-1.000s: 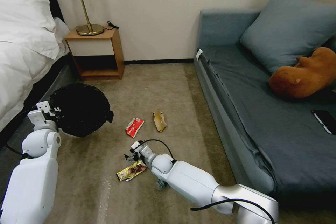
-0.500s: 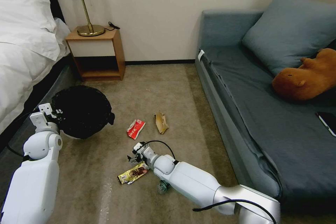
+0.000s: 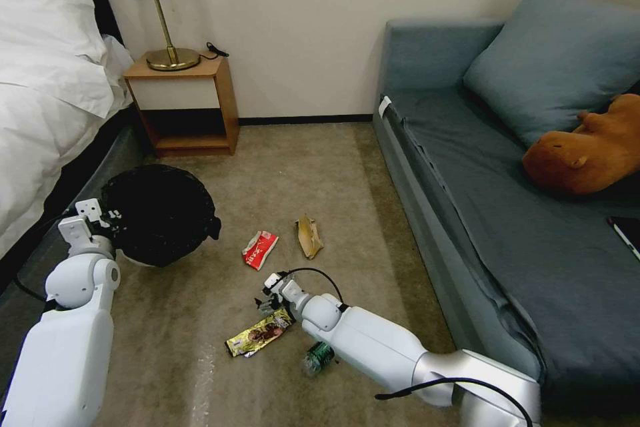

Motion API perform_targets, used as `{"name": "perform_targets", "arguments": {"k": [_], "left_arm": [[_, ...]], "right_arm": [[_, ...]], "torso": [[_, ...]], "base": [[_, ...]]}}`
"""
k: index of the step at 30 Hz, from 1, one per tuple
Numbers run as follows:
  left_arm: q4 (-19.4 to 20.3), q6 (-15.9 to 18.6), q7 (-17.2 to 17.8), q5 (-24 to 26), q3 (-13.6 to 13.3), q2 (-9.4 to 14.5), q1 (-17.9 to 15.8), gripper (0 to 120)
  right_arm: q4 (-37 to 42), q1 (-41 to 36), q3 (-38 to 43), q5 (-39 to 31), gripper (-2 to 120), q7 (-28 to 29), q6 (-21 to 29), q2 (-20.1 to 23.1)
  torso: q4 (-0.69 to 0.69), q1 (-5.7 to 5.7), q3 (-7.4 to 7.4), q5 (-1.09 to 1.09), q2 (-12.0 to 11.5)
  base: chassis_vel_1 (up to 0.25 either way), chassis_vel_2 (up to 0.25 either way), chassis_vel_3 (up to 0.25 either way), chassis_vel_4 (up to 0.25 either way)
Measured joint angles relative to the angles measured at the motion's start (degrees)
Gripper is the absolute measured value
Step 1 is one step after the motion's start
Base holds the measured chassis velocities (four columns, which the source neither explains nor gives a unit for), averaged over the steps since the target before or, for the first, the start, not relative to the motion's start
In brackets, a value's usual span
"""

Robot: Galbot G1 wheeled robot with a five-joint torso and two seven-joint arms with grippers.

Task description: Pick up the trash bin, then pick up the garbage on the floor and place it into the trash bin.

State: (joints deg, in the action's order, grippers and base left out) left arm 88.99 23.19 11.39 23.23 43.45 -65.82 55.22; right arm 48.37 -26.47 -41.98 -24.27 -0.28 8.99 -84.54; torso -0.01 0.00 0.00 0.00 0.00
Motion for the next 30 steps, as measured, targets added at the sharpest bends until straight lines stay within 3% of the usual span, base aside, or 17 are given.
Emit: {"name": "perform_targets", "arguments": {"k": [12, 16, 30], "left_arm": [[3.9, 2.8, 4.1, 0.9, -0.1, -2.3, 1.6, 3], [4.7, 4.3, 6.1, 2.0, 0.0, -2.6, 2.2, 3], [6.9, 5.0, 6.7, 3.5, 0.3, -2.4, 3.1, 3]], "right_arm": [[-0.5, 3.5, -6.5, 3.7, 100, -4.3, 0.2, 0.8], [-2.6, 4.4, -9.8, 8.0, 100, -8.2, -0.6, -0.2], [-4.3, 4.9, -13.9, 9.1, 100, -11.3, -1.3, -0.5]], "torso": [[0.0, 0.0, 0.0, 0.0, 0.0], [0.01, 0.0, 0.0, 0.0, 0.0], [0.01, 0.0, 0.0, 0.0, 0.0]], "base": [[0.0, 0.0, 0.0, 0.0], [0.0, 0.0, 0.0, 0.0], [0.0, 0.0, 0.0, 0.0]]}}
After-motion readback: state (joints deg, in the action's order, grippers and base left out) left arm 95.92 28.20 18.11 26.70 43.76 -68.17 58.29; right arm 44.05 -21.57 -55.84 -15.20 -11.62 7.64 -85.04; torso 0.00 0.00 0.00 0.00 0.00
